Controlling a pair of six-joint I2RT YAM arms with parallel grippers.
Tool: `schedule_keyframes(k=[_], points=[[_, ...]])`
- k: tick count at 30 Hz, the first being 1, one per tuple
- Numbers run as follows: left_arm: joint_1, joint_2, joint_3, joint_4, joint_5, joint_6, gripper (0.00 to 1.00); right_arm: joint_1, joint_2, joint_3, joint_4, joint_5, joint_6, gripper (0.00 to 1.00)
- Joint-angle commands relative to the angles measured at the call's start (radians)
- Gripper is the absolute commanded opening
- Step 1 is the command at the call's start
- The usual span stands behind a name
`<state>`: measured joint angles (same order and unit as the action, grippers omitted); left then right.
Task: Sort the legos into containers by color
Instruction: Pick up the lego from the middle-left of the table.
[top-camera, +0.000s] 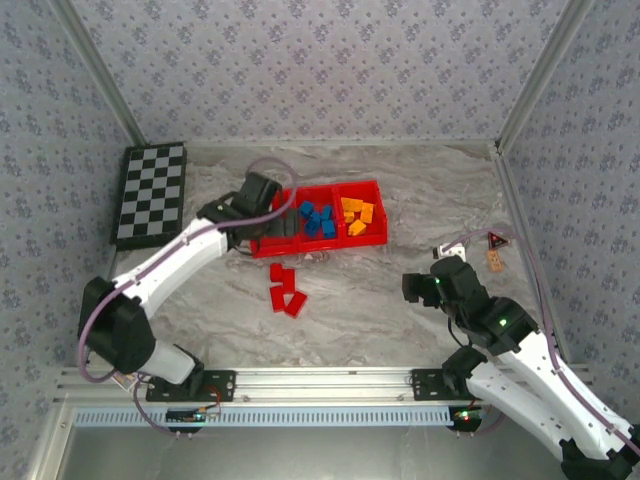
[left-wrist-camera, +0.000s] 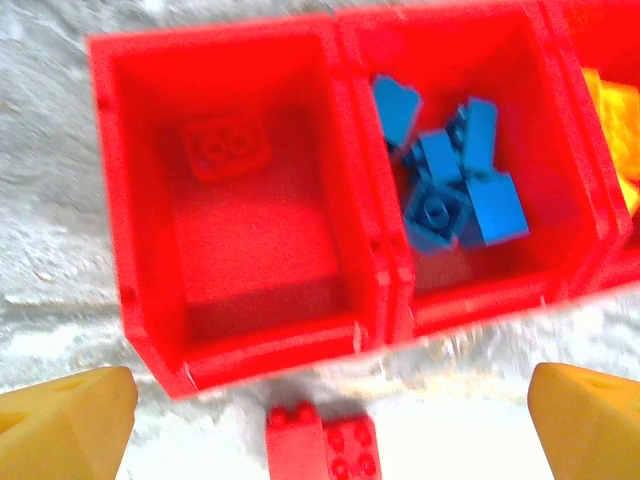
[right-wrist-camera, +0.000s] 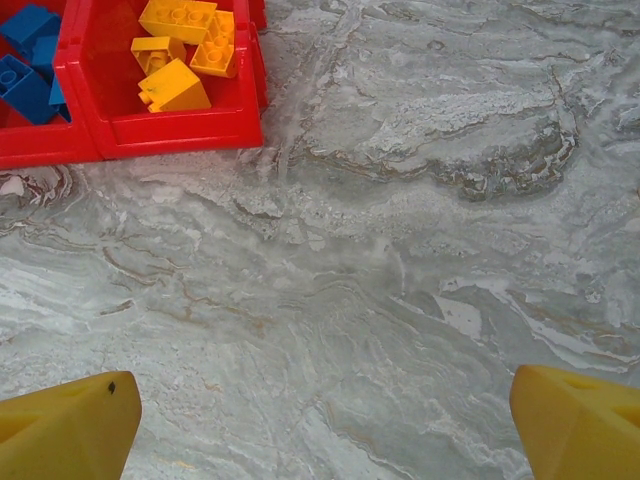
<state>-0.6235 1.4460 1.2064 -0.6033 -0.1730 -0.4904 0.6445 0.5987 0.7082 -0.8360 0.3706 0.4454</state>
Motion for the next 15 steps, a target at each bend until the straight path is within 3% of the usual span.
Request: schedule_keyframes(k=[1, 8, 15], points=[[-0.065, -0.069, -0.095, -0.031, -0.015, 0.02, 1.0, 0.006, 0.001, 0.0, -0.005, 0.014, -0.016, 0.97], [-0.232, -0.211, -0.306, -0.024, 0.022, 0.007, 0.99, 0.004, 0.001, -0.001, -0.007, 0.025, -0.017, 0.97], [-0.34, -0.089, -0.283, -0.064, 0.068, 0.036, 0.86, 0.0, 0.001, -0.003, -0.008, 0.034, -0.015, 0.97]])
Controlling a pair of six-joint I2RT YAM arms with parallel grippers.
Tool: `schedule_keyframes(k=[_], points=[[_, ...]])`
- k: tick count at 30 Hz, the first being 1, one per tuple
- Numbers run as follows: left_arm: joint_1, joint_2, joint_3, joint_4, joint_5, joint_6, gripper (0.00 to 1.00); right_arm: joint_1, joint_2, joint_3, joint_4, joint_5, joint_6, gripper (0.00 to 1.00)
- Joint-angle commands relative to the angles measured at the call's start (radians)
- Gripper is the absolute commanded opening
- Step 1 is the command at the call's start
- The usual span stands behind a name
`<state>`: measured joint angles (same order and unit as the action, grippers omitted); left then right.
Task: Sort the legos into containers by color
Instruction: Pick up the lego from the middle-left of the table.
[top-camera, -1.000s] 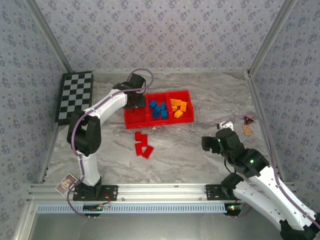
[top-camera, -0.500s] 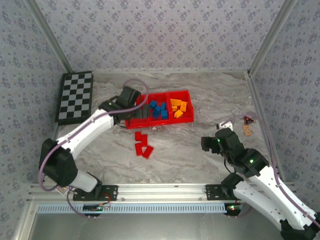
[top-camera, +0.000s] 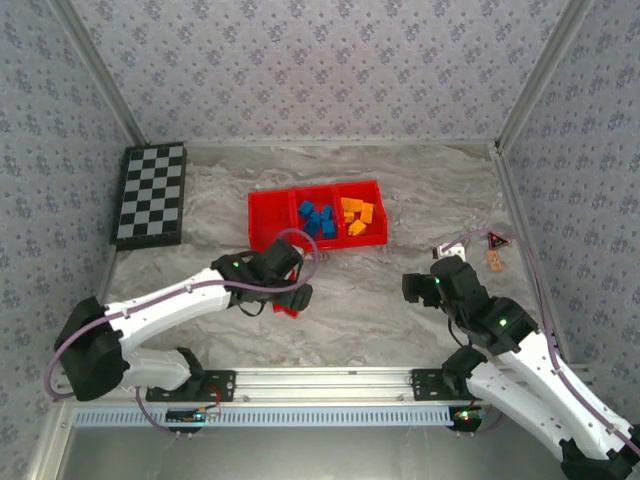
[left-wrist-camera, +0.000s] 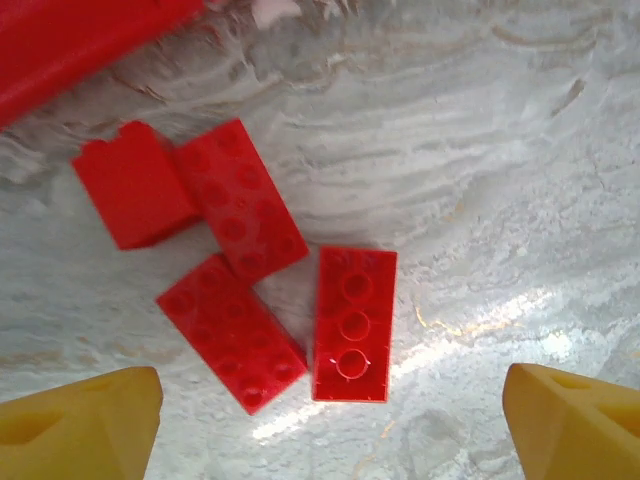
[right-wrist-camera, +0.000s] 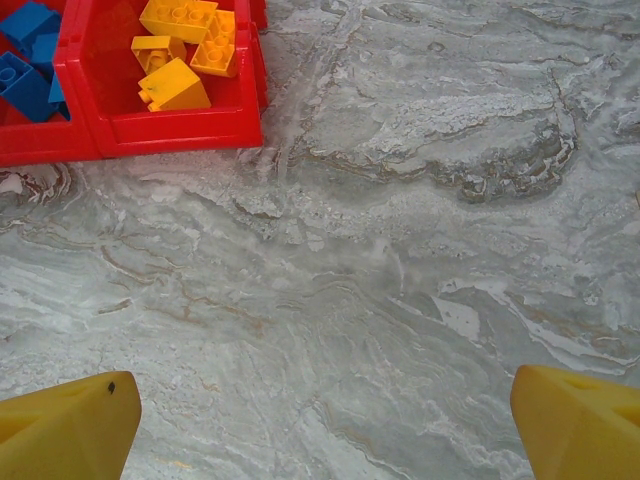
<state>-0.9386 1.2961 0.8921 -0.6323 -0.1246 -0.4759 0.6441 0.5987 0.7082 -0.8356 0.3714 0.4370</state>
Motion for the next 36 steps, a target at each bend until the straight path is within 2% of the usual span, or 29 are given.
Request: schedule_keyframes(k=[1, 6, 12, 26, 36], points=[[-0.035, 0.087, 0.043, -0.041, 0.016, 0.025, 0.85, 0.0, 0.001, -0.002, -0.01, 0.035, -0.006, 0.97], [-0.078, 0.225, 0.105, -0.084, 0.009, 0.036, 0.79, -0.002, 0.001, 0.0, -0.015, 0.044, -0.003, 0.97], [-0.088, 0.324, 0.147, -0.086, 0.013, 0.031, 0.69, -0.002, 0.001, 0.0, -0.015, 0.047, -0.004, 0.97], [-0.072, 0.426, 0.195, -0.125, -0.052, 0.009, 0.65, 0.0, 0.0, 0.0, -0.016, 0.049, -0.003, 0.97], [-0.037, 0.411, 0.156, -0.096, -0.018, -0.017, 0.53, -0.001, -0.002, -0.001, -0.014, 0.052, -0.001, 0.97]])
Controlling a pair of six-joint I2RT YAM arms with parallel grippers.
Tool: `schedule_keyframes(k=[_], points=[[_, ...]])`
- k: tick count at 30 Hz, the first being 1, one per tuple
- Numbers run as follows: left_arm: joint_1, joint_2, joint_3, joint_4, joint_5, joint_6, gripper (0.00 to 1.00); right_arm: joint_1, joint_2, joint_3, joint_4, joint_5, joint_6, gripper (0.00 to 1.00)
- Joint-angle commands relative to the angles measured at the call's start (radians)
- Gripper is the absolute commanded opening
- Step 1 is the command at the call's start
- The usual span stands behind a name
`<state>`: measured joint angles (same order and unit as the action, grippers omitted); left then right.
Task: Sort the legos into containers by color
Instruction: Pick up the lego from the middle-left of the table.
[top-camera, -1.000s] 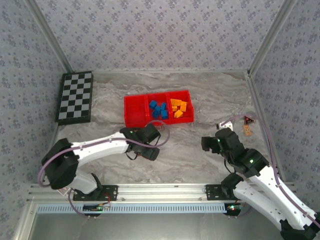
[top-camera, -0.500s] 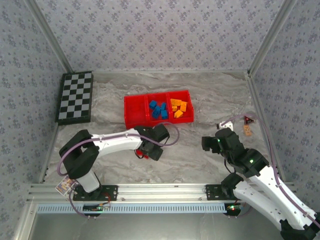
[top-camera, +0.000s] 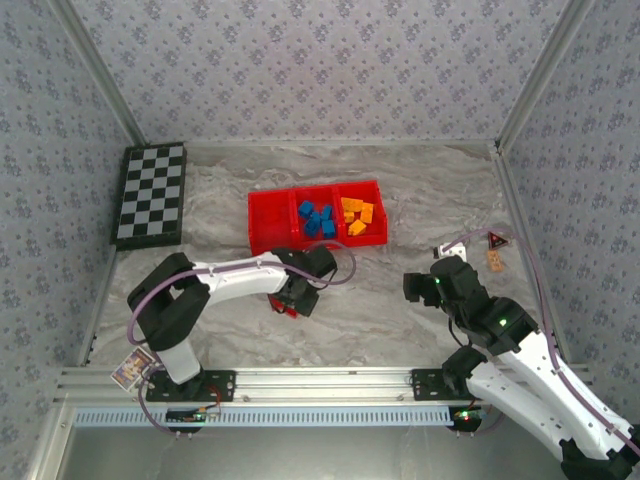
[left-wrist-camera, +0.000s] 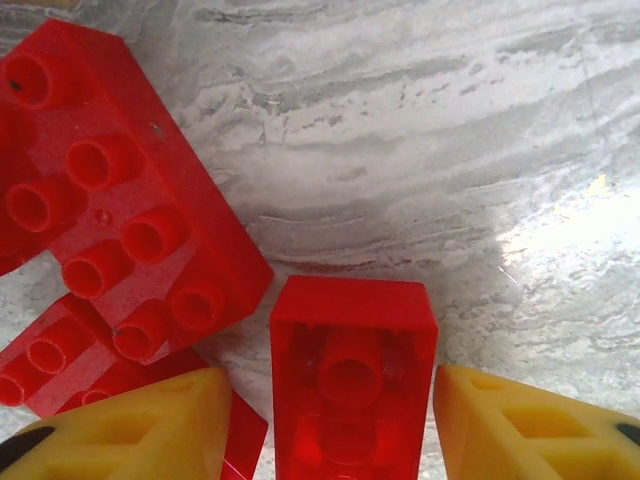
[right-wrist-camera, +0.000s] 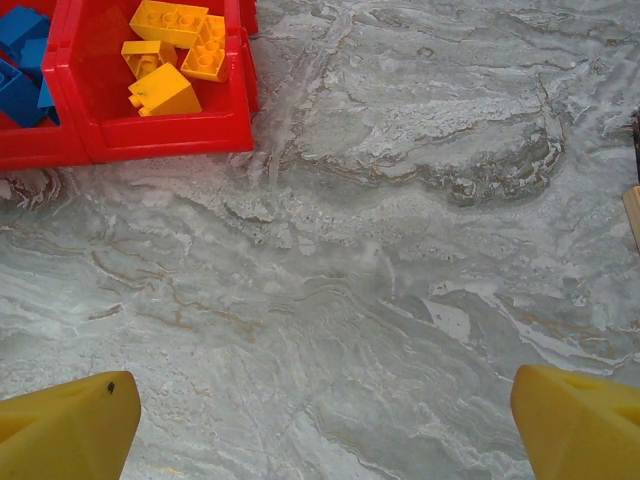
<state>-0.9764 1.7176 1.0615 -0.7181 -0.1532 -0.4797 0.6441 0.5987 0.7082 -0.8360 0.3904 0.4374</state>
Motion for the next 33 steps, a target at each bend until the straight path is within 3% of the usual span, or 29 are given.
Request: schedule_keyframes(k=[1, 22, 27, 33], points=[[0.001, -0.008, -0.015, -0.007, 0.014, -0.016, 0.53, 0.0, -0.002, -0.001, -0.014, 0.033, -0.002, 0.97], [0.005, -0.017, 0.009, -0.002, 0.02, -0.074, 0.33, -0.001, -0.004, -0.001, -0.015, 0.039, -0.001, 0.98], [0.072, -0.102, -0.014, 0.032, 0.097, -0.101, 0.33, -0.003, -0.005, -0.003, -0.013, 0.042, 0.0, 0.98], [0.196, -0.249, 0.041, 0.009, 0.073, -0.109, 0.31, -0.005, -0.005, -0.005, -0.008, 0.036, -0.001, 0.98]])
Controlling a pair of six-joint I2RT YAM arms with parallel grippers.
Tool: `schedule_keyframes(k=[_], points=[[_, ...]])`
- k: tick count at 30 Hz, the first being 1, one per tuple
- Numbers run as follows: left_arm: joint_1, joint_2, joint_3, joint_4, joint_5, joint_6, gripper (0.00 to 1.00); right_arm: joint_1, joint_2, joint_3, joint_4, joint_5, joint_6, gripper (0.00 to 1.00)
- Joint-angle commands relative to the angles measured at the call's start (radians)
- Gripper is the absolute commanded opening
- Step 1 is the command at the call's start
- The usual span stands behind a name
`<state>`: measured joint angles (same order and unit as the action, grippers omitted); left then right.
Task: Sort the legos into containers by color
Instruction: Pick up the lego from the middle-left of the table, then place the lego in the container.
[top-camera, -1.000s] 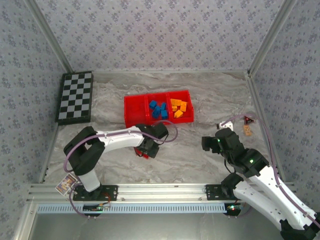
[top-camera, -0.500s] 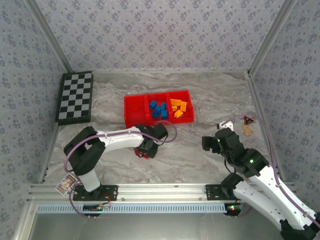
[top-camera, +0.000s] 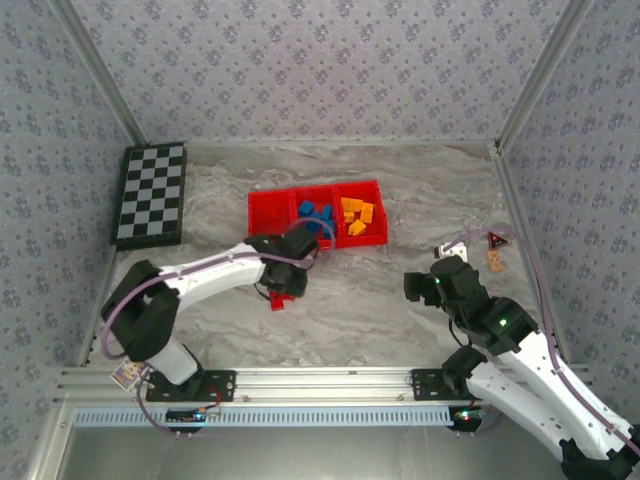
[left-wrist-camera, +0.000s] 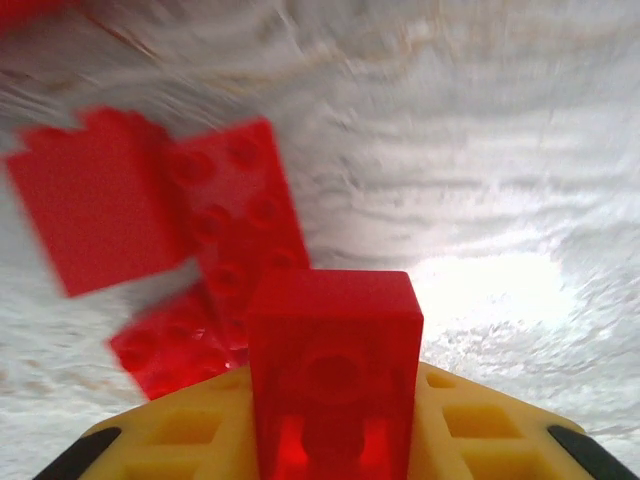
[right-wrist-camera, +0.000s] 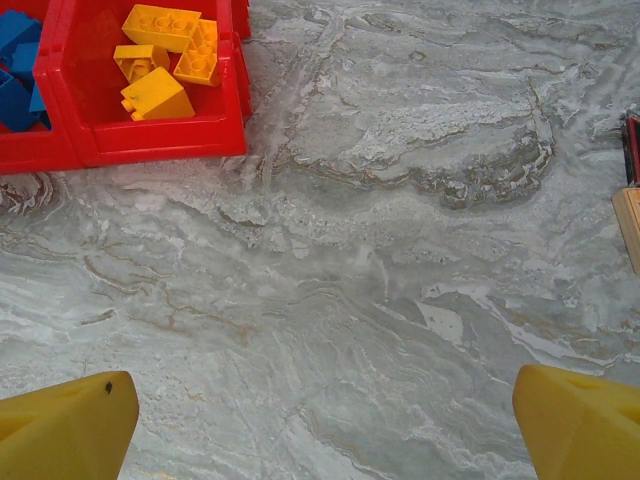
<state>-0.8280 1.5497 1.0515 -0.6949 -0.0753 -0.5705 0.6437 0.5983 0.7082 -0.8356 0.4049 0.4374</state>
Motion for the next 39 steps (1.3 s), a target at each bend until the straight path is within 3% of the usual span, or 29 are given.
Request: schedule_keyframes(k=[1, 6, 10, 17, 24, 34, 39], points=[[0.077, -0.107, 0.063, -0.012, -0.003, -0.019, 0.31, -0.004, -0.005, -0.005, -0.008, 0.021, -0.001, 0.98], [0.257, -0.13, 0.168, -0.021, 0.0, -0.005, 0.33, -0.004, -0.006, -0.007, -0.005, 0.013, -0.002, 0.98], [0.315, -0.035, 0.306, -0.058, -0.033, 0.034, 0.32, -0.006, -0.008, -0.007, -0.005, 0.014, 0.0, 0.98], [0.345, 0.173, 0.483, -0.083, -0.003, 0.06, 0.33, -0.003, -0.015, -0.008, -0.004, 0.012, -0.001, 0.98], [0.374, 0.296, 0.52, -0.068, 0.075, 0.043, 0.36, -0.003, -0.02, -0.009, -0.002, 0.011, -0.002, 0.98], [0.375, 0.291, 0.475, -0.008, 0.086, 0.064, 0.48, -0.003, -0.019, -0.013, 0.006, 0.008, -0.003, 0.98], [0.374, 0.215, 0.435, 0.009, 0.078, 0.075, 0.56, -0.003, -0.019, -0.014, 0.004, 0.007, -0.004, 0.98]])
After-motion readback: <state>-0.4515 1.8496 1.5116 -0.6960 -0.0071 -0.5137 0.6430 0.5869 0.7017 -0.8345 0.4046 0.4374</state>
